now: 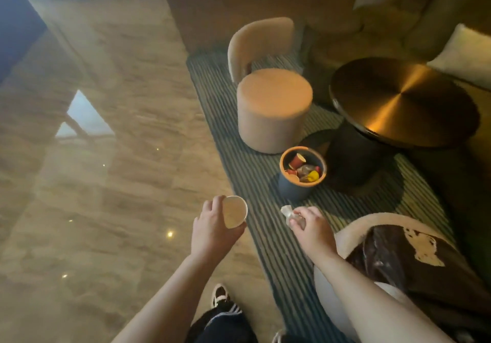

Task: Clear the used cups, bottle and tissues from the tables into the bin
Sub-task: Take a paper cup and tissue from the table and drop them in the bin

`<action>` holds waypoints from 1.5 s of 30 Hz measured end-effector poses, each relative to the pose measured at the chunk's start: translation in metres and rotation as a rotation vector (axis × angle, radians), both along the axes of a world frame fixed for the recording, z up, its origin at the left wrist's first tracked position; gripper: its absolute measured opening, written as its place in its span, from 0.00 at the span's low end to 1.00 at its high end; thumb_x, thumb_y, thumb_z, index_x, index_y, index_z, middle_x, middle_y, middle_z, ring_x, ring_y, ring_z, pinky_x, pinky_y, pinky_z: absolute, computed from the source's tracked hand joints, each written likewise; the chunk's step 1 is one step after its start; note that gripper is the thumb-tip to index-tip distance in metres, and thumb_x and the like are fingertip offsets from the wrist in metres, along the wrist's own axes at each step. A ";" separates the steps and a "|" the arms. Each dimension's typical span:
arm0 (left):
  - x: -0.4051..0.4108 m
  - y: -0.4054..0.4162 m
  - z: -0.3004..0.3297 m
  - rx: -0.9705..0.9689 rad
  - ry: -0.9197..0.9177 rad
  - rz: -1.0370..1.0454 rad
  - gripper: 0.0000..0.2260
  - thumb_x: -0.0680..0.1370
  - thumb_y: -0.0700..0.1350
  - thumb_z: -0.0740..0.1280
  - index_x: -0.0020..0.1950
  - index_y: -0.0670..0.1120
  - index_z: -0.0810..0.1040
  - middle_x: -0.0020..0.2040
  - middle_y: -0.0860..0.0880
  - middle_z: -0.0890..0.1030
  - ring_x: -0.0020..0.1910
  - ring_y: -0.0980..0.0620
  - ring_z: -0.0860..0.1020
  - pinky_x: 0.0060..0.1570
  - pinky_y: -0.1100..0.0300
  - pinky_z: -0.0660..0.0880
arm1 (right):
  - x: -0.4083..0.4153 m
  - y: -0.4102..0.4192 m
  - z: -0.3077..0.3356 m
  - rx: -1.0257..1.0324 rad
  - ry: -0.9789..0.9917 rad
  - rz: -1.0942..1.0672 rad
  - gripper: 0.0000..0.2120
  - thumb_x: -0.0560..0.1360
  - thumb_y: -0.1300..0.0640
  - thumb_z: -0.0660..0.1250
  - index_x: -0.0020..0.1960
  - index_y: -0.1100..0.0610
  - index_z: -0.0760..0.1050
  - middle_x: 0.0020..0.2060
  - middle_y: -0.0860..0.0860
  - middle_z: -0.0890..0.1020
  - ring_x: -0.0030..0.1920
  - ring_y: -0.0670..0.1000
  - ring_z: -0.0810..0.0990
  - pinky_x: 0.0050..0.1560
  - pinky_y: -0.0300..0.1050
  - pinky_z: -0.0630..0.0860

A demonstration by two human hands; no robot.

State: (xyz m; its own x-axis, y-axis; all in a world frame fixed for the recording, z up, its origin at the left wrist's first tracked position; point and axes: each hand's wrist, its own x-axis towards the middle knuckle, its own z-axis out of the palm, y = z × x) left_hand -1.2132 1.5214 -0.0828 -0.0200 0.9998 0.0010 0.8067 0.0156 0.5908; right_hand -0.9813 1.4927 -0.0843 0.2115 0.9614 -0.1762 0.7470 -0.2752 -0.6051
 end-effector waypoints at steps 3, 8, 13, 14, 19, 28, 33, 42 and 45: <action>-0.009 0.063 0.011 -0.006 -0.015 -0.103 0.31 0.65 0.62 0.73 0.62 0.57 0.64 0.55 0.51 0.74 0.47 0.48 0.76 0.48 0.51 0.74 | -0.013 0.038 0.008 0.039 -0.002 -0.112 0.12 0.76 0.53 0.65 0.57 0.56 0.76 0.55 0.53 0.76 0.53 0.53 0.75 0.49 0.44 0.71; 0.005 0.145 0.011 -0.024 -0.033 -0.274 0.30 0.66 0.61 0.73 0.63 0.54 0.66 0.57 0.51 0.73 0.50 0.47 0.76 0.51 0.48 0.75 | -0.008 0.083 0.009 0.082 -0.023 -0.257 0.12 0.77 0.51 0.63 0.57 0.55 0.76 0.52 0.52 0.75 0.49 0.49 0.74 0.46 0.44 0.73; 0.044 0.214 -0.009 -0.064 -0.038 -0.395 0.30 0.66 0.60 0.74 0.62 0.55 0.65 0.57 0.51 0.73 0.49 0.50 0.75 0.50 0.48 0.75 | 0.017 0.123 -0.008 0.089 -0.034 -0.391 0.12 0.76 0.48 0.63 0.55 0.54 0.76 0.49 0.51 0.76 0.48 0.48 0.73 0.45 0.42 0.71; 0.053 0.228 -0.015 -0.075 -0.028 -0.417 0.30 0.66 0.60 0.73 0.63 0.55 0.65 0.57 0.51 0.74 0.49 0.50 0.75 0.50 0.48 0.76 | 0.024 0.132 -0.014 0.090 -0.035 -0.417 0.13 0.76 0.48 0.63 0.55 0.54 0.76 0.49 0.50 0.76 0.47 0.48 0.73 0.43 0.40 0.69; 0.103 0.302 -0.044 -0.104 0.015 -0.542 0.32 0.66 0.59 0.75 0.65 0.52 0.66 0.60 0.51 0.75 0.52 0.49 0.76 0.52 0.47 0.75 | 0.057 0.184 -0.045 0.061 0.004 -0.555 0.13 0.76 0.48 0.64 0.56 0.53 0.76 0.50 0.49 0.76 0.46 0.45 0.72 0.40 0.31 0.65; 0.204 0.449 -0.101 -0.307 0.091 -0.767 0.36 0.63 0.55 0.78 0.66 0.56 0.63 0.63 0.53 0.72 0.57 0.53 0.73 0.59 0.49 0.73 | 0.114 0.278 -0.086 -0.102 0.103 -0.718 0.14 0.75 0.51 0.66 0.59 0.54 0.76 0.54 0.51 0.76 0.49 0.48 0.75 0.48 0.43 0.74; 0.250 0.493 -0.149 -0.389 0.087 -0.837 0.36 0.63 0.55 0.77 0.65 0.57 0.61 0.62 0.54 0.72 0.56 0.53 0.73 0.57 0.49 0.73 | 0.139 0.317 -0.111 -0.149 0.123 -0.811 0.12 0.75 0.52 0.67 0.57 0.53 0.76 0.51 0.51 0.77 0.47 0.48 0.75 0.47 0.42 0.72; 0.314 0.551 -0.286 -0.558 0.141 -0.882 0.39 0.60 0.57 0.77 0.65 0.59 0.59 0.61 0.53 0.71 0.55 0.50 0.73 0.55 0.47 0.74 | 0.168 0.395 -0.233 -0.165 0.122 -0.998 0.11 0.76 0.52 0.65 0.57 0.53 0.77 0.50 0.50 0.78 0.48 0.46 0.73 0.45 0.40 0.67; 0.323 0.560 -0.330 -0.540 0.112 -0.953 0.41 0.60 0.56 0.77 0.66 0.59 0.58 0.63 0.51 0.72 0.56 0.50 0.73 0.55 0.50 0.72 | 0.168 0.415 -0.286 -0.194 0.128 -1.076 0.11 0.76 0.52 0.65 0.57 0.53 0.77 0.52 0.50 0.77 0.50 0.47 0.74 0.48 0.40 0.70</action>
State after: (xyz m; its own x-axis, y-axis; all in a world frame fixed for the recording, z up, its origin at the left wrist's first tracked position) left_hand -0.8905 2.0811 -0.4127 0.7332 0.4744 -0.4871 0.6735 -0.4081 0.6163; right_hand -0.8131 1.9078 -0.3706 0.8914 0.2391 -0.3850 -0.0057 -0.8435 -0.5370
